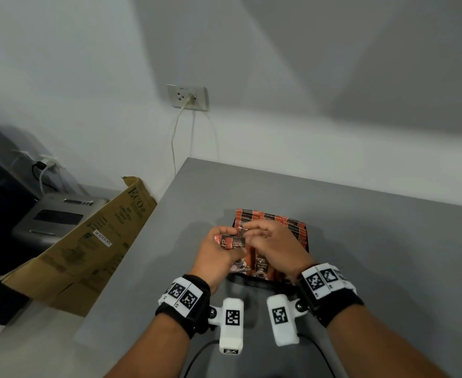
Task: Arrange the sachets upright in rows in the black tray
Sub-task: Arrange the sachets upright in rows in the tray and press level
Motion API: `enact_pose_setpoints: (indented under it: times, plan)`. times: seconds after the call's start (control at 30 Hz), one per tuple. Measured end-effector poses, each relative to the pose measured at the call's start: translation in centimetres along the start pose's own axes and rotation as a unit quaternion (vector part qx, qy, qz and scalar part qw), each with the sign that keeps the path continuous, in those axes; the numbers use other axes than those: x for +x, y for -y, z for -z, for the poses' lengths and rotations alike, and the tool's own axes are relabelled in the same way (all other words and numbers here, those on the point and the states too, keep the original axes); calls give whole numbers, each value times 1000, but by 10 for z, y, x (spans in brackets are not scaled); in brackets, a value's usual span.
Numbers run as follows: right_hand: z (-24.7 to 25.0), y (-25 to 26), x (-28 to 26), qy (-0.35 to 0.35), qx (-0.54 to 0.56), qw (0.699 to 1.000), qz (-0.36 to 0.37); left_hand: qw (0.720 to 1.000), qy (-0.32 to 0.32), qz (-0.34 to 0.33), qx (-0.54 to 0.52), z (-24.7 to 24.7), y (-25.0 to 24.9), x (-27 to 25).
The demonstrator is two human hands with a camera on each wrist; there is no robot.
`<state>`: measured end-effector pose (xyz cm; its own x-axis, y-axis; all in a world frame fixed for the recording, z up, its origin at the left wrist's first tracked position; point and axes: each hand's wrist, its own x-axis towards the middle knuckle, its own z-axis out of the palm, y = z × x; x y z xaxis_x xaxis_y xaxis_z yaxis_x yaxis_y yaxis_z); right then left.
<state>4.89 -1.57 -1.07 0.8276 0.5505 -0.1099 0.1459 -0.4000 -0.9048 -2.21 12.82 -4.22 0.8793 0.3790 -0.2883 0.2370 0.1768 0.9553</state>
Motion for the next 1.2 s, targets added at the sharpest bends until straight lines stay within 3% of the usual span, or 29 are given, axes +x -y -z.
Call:
enact_pose_setpoints:
  times: [0.07, 0.23, 0.4, 0.53, 0.7, 0.9, 1.1, 1.2]
  plan:
    - [12, 4, -8, -2, 5, 1000, 8, 999, 33, -9, 4, -12, -3, -1]
    - [55, -22, -19, -122, -44, 991, -10, 998, 26, 20, -59, -30, -11, 3]
    - [53, -62, -40, -102, -132, 984, -63, 999, 36, 30, -20, -30, -14, 7]
    - [35, -85, -47, -90, -194, 974, -68, 996, 25, -18, 82, -28, -16, 11]
    - [22, -92, -50, -112, -267, 957, -12, 972, 48, -79, 214, -25, -20, 17]
    - [16, -98, -51, -173, -319, 931, 35, 909, 120, -147, 372, -32, 2, 20]
    - [12, -96, -56, -176, -329, 926, 60, 892, 123, -157, 406, -36, 6, 25]
    - [11, -99, -54, -175, -339, 922, 69, 872, 154, -160, 435, -35, 13, 28]
